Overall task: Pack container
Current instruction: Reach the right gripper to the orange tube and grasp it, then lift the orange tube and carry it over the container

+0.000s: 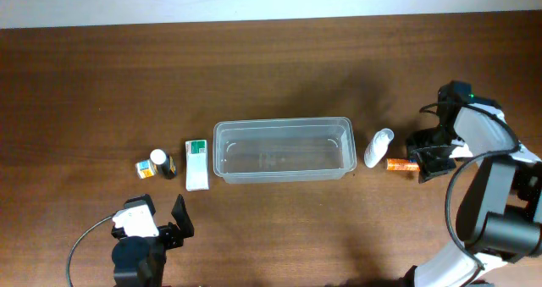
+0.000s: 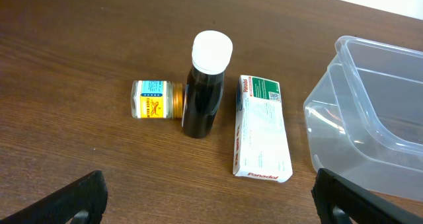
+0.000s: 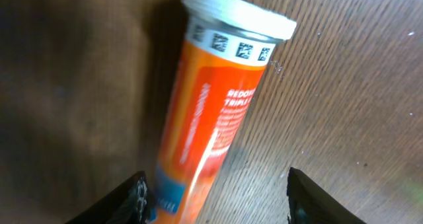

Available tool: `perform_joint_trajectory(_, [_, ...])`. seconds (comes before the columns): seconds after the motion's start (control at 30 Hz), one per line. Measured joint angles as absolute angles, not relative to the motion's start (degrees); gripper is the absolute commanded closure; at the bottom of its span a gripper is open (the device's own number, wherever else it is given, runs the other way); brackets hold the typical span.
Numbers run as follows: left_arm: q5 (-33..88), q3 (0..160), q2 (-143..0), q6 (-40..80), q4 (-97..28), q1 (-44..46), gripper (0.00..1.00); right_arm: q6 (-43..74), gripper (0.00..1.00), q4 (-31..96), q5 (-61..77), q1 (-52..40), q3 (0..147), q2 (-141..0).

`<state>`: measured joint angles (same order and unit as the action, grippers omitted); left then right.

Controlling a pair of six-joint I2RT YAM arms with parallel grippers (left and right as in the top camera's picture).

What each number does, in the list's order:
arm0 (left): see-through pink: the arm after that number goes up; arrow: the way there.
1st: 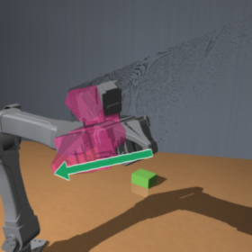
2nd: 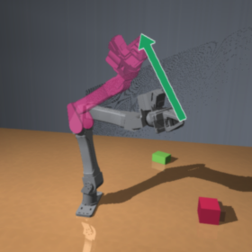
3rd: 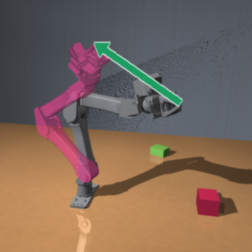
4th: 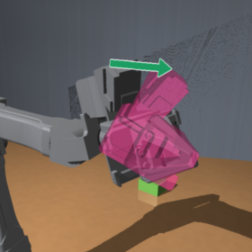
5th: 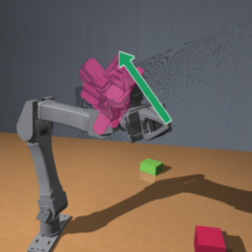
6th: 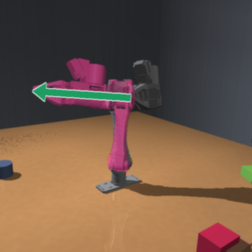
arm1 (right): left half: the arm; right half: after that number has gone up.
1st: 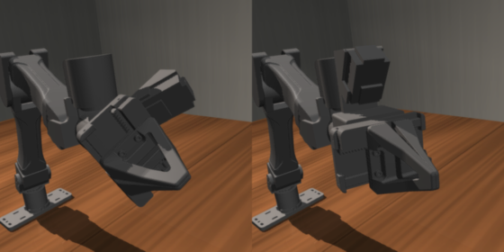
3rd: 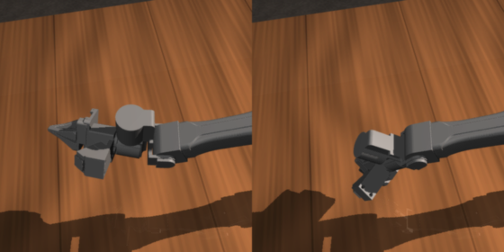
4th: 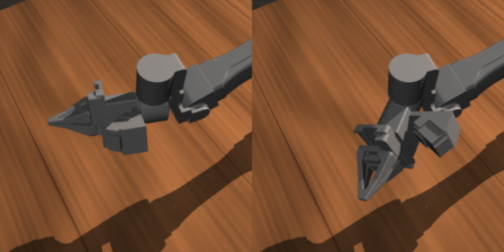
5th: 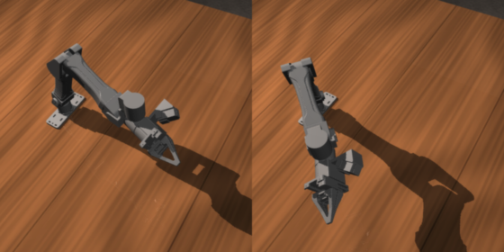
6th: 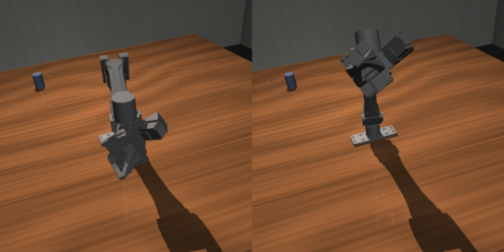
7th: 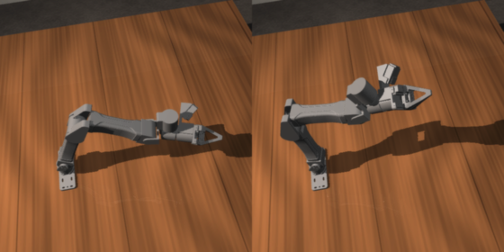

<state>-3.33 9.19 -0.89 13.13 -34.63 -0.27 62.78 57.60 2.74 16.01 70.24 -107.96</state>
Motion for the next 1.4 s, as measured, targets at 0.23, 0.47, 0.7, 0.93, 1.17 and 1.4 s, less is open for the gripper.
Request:
perform_joint_trajectory(0.23, [-3.33,9.19,-0.89,13.13,-34.61,-0.27,0.0,62.96,0.57,57.08,2.39,15.84,70.11,-110.87])
perform_joint_trajectory(0.47, [-3.33,9.19,-0.89,13.13,-34.61,-0.27,0.0,60.9,0.77,56.99,1.85,15.79,69.95,-110.87])
perform_joint_trajectory(0.7, [-3.33,9.19,-0.89,13.13,-34.61,-0.27,0.0,56.69,0.77,60.6,-3.01,15.75,69.97,-110.63])
perform_joint_trajectory(0.93, [-3.33,9.19,-0.89,13.13,-34.63,-0.27,0.0,51.37,0.82,68.01,-6.68,15.7,76.36,-105.97])
perform_joint_trajectory(1.17, [-3.33,9.19,-0.89,13.13,-34.61,-0.27,0.0,44.62,0.81,73.91,-8.43,11.6,86.24,-94.5])
perform_joint_trajectory(1.4, [-3.33,9.19,-0.89,13.13,-34.63,-0.27,0.0,39.05,0.81,75.59,-10.96,-2.2,94.08,-83.7])
